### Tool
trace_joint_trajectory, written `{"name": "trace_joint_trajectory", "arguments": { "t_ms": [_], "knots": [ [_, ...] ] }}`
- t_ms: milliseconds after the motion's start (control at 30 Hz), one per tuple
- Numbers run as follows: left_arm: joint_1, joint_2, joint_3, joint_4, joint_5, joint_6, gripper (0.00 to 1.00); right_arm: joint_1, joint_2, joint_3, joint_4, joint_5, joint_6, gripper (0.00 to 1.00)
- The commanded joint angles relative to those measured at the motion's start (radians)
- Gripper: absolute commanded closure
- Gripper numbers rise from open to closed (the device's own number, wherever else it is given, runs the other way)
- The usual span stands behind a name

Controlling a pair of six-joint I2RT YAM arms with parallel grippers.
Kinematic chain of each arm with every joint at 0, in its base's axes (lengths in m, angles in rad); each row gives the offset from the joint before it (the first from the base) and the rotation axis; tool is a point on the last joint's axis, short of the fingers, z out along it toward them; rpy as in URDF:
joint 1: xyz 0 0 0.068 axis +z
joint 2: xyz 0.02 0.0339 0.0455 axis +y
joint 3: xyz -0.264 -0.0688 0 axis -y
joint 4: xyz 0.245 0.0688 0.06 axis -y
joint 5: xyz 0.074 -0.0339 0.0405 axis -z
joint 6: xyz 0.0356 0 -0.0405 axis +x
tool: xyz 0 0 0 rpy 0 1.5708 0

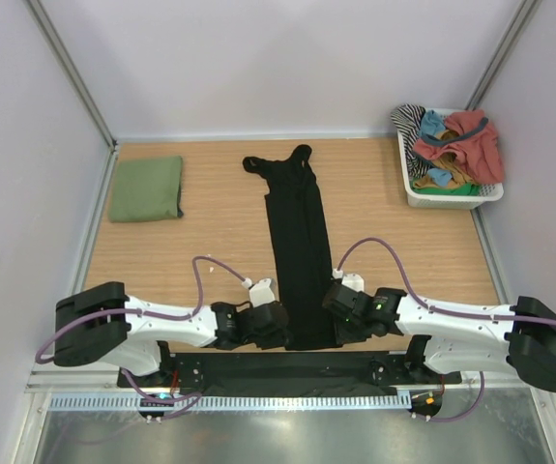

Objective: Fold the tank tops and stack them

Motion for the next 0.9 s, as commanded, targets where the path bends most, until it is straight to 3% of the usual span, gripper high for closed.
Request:
{"name": "trace_joint_trajectory", "arguments": {
  "t_ms": [0,133,167,233,500,667,867],
  "knots": [
    [-0.006,0.029,0.026,-0.080,-0.061,0.004,0.71,0.006,-0.015,-0.007,0.043,-0.025,0.008,0.74],
    [-0.006,0.021,0.027,-0.082,-0.058,0.007,0.79,0.006,-0.030,0.001,0.042,-0.033,0.000,0.88],
    [-0.006,0.016,0.027,-0.087,-0.054,0.006,0.88,0.004,-0.032,0.005,0.040,-0.034,-0.001,0.98],
    [-0.006,0.000,0.026,-0.102,-0.043,0.006,1.00,0.006,-0.033,0.016,0.026,-0.034,-0.011,0.99],
    [0.040,-0.161,0.029,-0.215,-0.040,0.024,1.00,0.004,-0.061,0.124,-0.023,0.051,-0.032,0.99],
    [0.114,-0.243,0.119,-0.381,-0.083,0.112,1.00,-0.006,-0.025,0.252,-0.063,0.142,-0.076,0.99],
    [0.258,-0.257,0.210,-0.444,-0.040,0.242,1.00,-0.143,0.051,0.409,-0.075,0.165,-0.190,0.99]
  ]
}}
